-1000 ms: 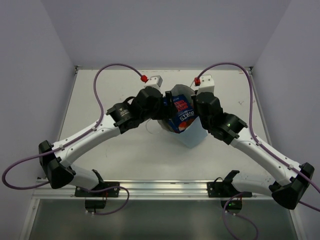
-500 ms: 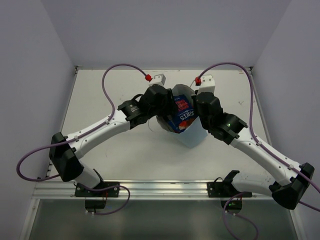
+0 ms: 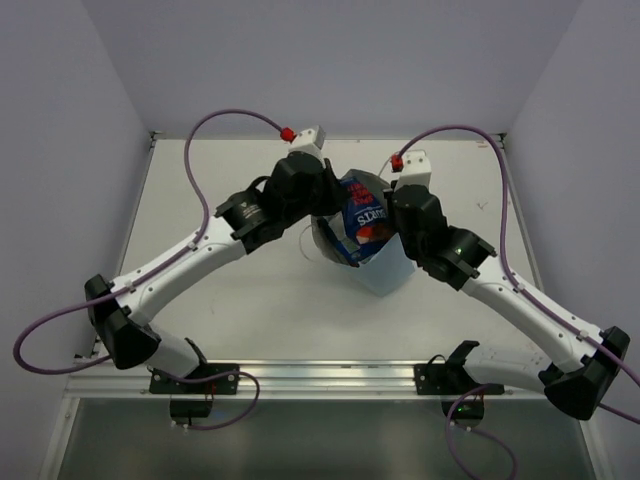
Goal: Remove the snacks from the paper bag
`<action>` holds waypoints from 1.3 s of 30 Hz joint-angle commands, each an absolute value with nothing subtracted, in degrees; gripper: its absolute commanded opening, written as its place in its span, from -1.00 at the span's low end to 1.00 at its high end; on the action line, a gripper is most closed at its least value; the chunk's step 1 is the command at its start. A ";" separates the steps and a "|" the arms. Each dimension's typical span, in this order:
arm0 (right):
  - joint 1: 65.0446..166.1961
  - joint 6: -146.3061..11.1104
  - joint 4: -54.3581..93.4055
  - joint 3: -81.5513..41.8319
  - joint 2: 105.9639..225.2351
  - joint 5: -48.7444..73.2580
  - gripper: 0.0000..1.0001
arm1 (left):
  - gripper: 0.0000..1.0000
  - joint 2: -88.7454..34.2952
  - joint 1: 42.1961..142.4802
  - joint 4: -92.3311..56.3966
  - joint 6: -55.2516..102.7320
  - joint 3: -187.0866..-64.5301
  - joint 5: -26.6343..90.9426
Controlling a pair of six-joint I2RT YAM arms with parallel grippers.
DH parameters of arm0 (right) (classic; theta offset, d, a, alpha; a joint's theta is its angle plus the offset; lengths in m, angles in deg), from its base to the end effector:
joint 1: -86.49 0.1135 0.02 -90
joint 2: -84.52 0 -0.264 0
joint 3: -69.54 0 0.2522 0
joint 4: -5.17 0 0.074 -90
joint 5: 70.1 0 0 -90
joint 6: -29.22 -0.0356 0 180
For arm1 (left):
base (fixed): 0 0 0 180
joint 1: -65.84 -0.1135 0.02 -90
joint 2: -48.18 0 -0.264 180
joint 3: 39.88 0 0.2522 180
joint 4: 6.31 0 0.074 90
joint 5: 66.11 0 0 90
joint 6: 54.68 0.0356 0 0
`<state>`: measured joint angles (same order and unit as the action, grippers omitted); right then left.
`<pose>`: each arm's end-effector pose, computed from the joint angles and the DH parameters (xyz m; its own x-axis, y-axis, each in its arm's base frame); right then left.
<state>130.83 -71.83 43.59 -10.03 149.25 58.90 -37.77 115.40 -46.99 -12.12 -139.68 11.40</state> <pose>0.1904 0.1547 0.3762 -0.3058 -0.0906 -0.9478 -0.0734 0.9947 -0.0714 0.2285 -0.2563 0.3881 -0.6531 -0.3423 -0.6754 0.2023 0.7807 -0.5913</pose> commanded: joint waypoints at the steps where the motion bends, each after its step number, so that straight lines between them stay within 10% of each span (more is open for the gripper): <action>1: 131.14 -71.51 37.12 -10.32 145.95 61.91 -1.00 | -1.00 -30.23 114.62 -45.91 -7.40 -147.85 7.73; 14: 129.65 -64.05 33.70 -8.91 144.46 65.16 -1.00 | -1.00 -15.98 94.59 -41.37 -0.01 -127.60 4.81; 29: 121.47 -44.09 7.51 -11.46 146.04 58.83 -1.00 | -1.00 -29.25 77.09 -17.36 0.61 -106.82 25.20; 35: 121.56 -43.82 -4.17 0.03 143.50 56.38 -1.00 | -0.74 -29.69 76.47 -16.03 -3.43 -99.09 24.33; 39: 121.82 -46.54 -5.33 9.07 140.95 52.51 -1.00 | -0.20 -27.76 76.47 -17.08 -4.67 -95.04 25.21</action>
<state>121.26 -45.63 9.87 6.50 145.10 56.32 -30.01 76.82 -20.10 -2.79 -97.30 23.97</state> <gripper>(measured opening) 0.022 0.354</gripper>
